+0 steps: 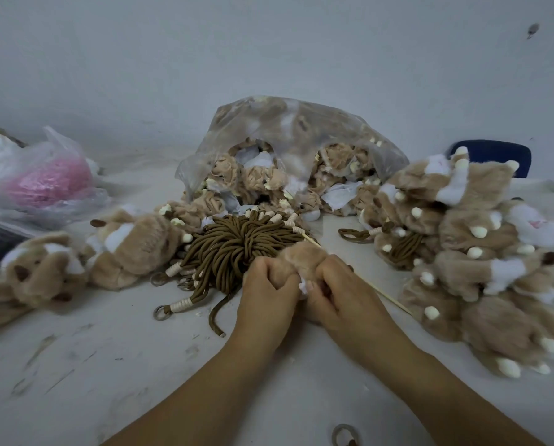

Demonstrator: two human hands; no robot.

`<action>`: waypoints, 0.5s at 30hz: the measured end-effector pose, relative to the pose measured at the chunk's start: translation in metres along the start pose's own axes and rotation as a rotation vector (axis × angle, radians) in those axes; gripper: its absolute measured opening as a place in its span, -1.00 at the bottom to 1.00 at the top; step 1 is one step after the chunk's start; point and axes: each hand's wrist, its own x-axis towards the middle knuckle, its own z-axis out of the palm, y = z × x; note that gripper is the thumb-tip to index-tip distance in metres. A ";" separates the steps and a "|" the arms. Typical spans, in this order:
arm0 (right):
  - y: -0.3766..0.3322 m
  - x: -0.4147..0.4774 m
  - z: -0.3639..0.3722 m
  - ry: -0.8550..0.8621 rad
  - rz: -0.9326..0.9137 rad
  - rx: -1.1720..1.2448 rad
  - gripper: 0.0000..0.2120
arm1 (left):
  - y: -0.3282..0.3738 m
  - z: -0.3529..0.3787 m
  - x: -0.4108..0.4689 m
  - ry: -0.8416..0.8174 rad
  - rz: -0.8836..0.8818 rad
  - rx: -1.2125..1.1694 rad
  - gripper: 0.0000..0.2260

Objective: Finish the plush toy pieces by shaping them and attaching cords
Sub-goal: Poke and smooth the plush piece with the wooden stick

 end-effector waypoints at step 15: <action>0.020 -0.001 0.002 -0.054 0.511 0.344 -0.72 | 0.007 0.000 -0.009 0.014 0.405 0.210 -0.83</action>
